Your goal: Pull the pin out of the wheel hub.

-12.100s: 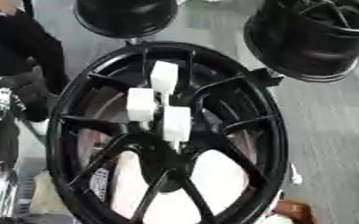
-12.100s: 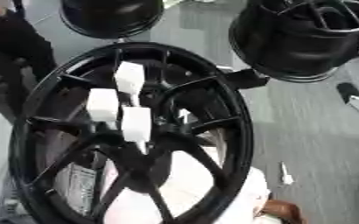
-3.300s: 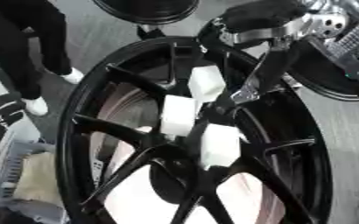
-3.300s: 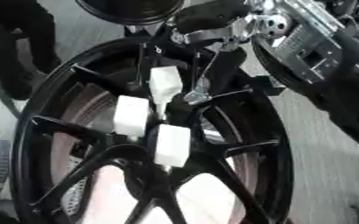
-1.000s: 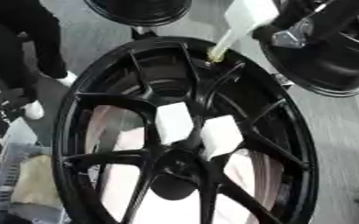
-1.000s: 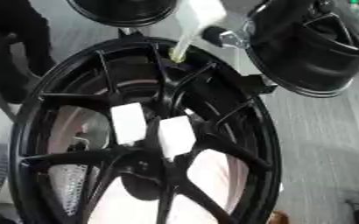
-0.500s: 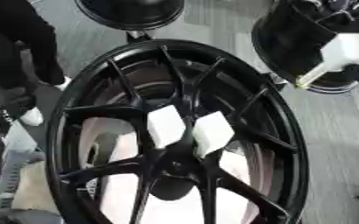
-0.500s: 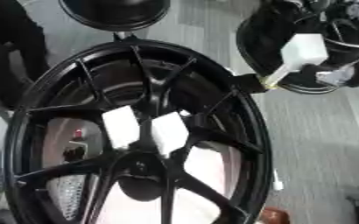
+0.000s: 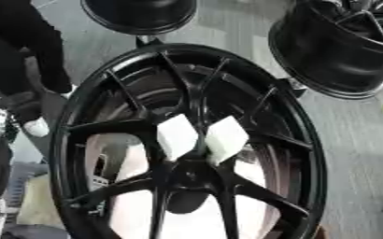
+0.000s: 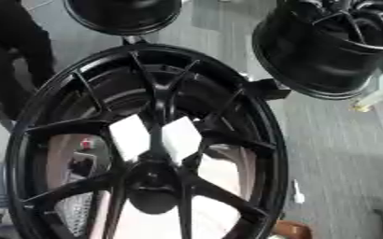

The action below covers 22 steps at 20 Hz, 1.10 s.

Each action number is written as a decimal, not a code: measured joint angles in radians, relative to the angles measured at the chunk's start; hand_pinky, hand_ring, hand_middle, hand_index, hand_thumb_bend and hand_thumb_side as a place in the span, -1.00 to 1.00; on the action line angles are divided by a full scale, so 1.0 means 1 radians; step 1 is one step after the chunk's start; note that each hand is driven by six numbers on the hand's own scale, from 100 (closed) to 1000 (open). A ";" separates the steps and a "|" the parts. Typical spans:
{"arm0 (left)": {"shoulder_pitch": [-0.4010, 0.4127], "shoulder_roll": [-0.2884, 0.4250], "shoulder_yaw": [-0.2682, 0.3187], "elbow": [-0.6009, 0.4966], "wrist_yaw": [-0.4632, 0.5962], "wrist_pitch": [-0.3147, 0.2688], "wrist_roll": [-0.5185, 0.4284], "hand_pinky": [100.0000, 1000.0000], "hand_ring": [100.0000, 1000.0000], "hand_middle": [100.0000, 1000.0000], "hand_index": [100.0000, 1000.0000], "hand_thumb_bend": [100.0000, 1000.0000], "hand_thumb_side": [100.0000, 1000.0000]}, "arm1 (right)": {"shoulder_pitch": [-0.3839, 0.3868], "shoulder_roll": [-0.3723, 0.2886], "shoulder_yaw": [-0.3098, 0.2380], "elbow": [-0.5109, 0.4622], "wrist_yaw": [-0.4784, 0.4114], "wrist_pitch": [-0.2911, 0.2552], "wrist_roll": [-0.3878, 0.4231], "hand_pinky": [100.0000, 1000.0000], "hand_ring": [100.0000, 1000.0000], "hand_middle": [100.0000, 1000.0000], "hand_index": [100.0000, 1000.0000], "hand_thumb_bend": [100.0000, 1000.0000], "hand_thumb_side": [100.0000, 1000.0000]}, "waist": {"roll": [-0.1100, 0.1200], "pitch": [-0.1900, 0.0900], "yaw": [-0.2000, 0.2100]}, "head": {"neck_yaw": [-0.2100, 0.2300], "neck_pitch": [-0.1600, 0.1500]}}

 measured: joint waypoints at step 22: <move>0.006 0.000 0.003 0.000 0.000 -0.003 0.004 0.79 0.66 0.57 0.54 -1.00 0.68 | -0.008 0.055 -0.038 0.086 0.028 0.009 -0.058 0.75 0.54 0.41 0.50 -0.90 -0.36 | 0.009 -0.012 -0.008 | -0.001 0.009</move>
